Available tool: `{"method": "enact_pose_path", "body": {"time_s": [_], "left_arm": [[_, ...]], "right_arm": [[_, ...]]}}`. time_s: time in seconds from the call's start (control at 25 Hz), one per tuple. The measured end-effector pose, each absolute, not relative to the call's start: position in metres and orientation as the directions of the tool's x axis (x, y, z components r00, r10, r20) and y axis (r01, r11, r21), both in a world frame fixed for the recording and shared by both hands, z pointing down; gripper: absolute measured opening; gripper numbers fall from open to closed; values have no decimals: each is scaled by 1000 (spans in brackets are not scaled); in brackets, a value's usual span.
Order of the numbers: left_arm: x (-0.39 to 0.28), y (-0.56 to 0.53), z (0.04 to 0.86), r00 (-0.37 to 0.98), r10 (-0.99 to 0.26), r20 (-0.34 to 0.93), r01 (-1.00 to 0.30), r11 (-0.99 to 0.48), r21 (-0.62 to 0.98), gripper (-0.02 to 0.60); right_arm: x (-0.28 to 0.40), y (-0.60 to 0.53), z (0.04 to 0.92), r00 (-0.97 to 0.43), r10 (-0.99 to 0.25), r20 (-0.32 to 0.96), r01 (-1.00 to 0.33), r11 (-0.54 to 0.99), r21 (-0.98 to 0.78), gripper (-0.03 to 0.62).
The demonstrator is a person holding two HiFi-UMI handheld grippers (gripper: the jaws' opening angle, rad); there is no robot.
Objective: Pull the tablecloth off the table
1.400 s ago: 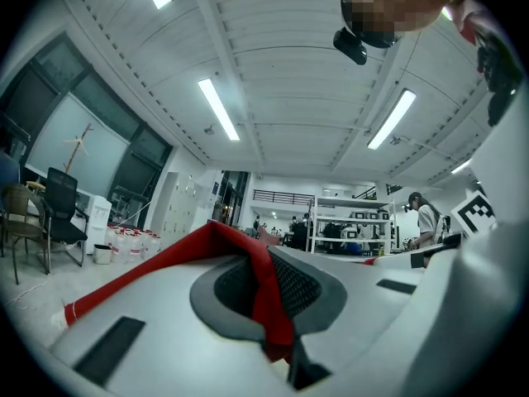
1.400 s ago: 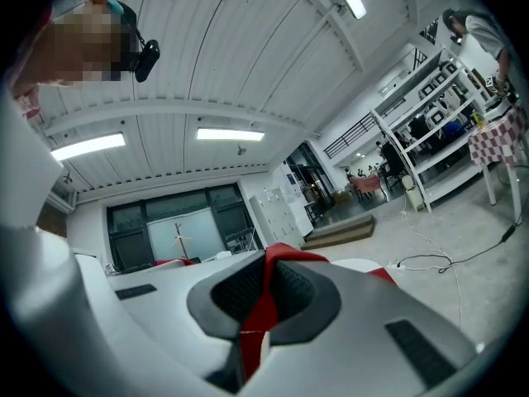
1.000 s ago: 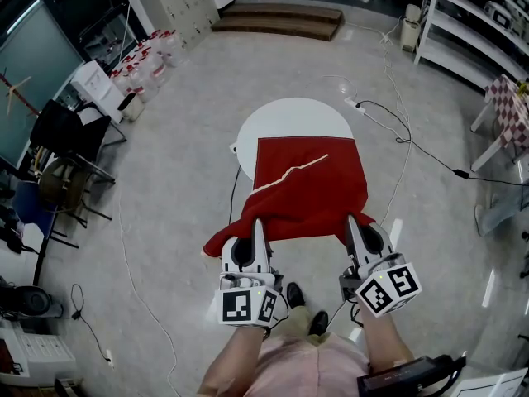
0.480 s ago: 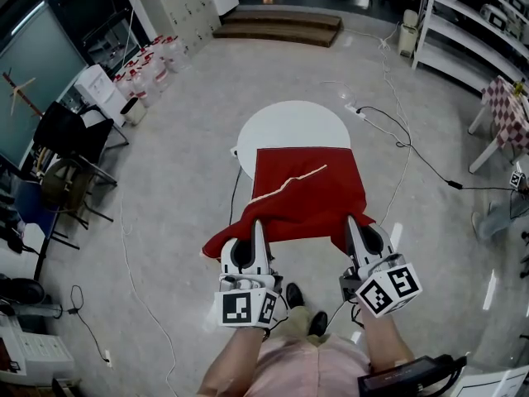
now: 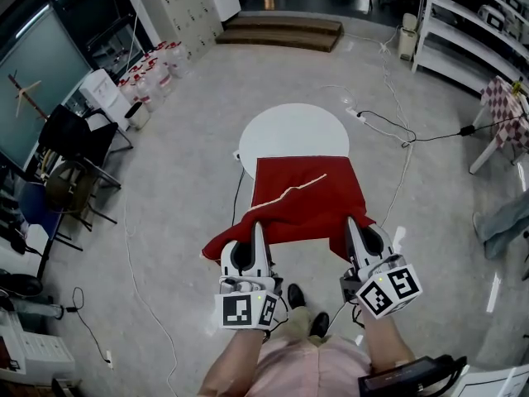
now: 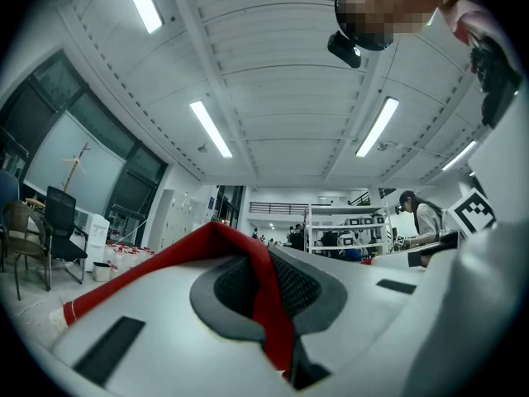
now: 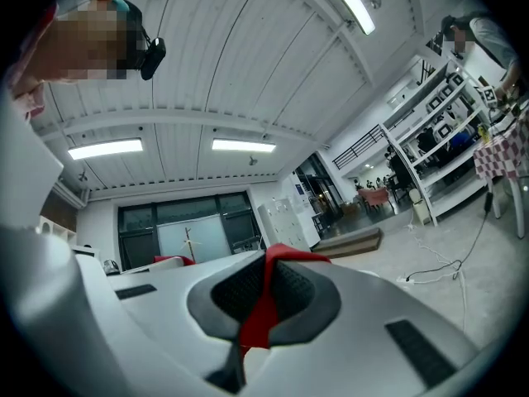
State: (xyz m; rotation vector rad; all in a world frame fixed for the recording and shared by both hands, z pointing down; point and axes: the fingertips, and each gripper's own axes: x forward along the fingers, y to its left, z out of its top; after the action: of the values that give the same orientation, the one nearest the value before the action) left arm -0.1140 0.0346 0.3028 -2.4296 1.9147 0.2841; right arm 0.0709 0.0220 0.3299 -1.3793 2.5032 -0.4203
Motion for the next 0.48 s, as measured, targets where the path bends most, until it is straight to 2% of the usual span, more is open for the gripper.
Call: {"method": "enact_pose_path", "body": {"time_s": [0.48], "left_arm": [[-94,58,288,229,-954,-196,-968,-244,58,40]], "right_arm": [[90,44,317,-517,-849,-112,-778,520,-352,25]]}}
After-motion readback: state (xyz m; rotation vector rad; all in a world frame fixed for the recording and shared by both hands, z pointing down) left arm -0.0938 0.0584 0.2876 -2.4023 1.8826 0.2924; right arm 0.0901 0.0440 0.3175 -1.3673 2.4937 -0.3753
